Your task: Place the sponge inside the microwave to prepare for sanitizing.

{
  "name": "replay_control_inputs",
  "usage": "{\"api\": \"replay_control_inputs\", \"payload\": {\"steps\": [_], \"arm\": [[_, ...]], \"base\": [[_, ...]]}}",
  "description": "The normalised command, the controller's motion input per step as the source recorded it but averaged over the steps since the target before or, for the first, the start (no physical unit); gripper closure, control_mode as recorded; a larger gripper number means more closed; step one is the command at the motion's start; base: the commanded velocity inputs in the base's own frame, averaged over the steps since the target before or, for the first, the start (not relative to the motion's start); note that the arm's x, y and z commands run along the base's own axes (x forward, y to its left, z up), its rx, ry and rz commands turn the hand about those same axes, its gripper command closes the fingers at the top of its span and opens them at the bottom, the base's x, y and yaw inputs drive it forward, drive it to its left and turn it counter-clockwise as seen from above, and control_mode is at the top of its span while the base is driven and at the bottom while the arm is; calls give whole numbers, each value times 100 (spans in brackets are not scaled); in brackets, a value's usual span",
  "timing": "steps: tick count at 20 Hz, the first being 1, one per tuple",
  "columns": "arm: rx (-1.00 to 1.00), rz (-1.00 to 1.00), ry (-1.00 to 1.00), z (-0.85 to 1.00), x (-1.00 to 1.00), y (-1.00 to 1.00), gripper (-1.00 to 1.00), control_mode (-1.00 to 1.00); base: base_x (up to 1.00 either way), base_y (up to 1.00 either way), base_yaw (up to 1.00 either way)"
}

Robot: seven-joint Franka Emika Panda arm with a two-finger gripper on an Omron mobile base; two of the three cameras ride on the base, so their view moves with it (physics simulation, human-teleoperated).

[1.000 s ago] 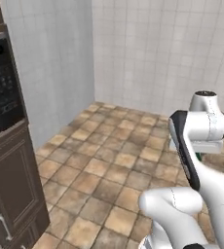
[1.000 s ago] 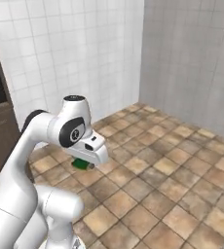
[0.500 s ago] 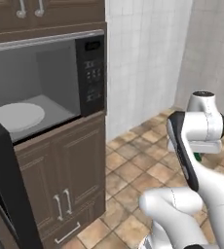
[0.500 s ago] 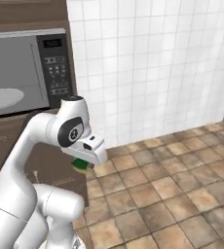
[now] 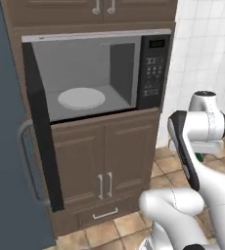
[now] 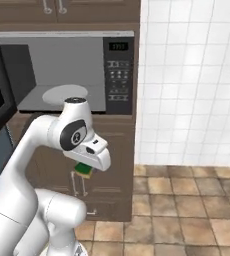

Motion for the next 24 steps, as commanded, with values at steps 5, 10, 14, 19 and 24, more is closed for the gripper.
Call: {"api": "replay_control_inputs", "payload": {"steps": [5, 10, 14, 19, 24], "arm": [[0, 0, 0, 0, 0, 0, 100, 100], [0, 0, 0, 0, 0, 0, 100, 100], [0, 0, 0, 0, 0, 0, 100, 100], [0, 0, 0, 0, 0, 0, 100, 100], [0, 0, 0, 0, 0, 0, 100, 100]], "base": [[22, -4, 80], [29, -47, 76], [26, -95, 52], [15, -58, 27], [7, 1, 0]]}}
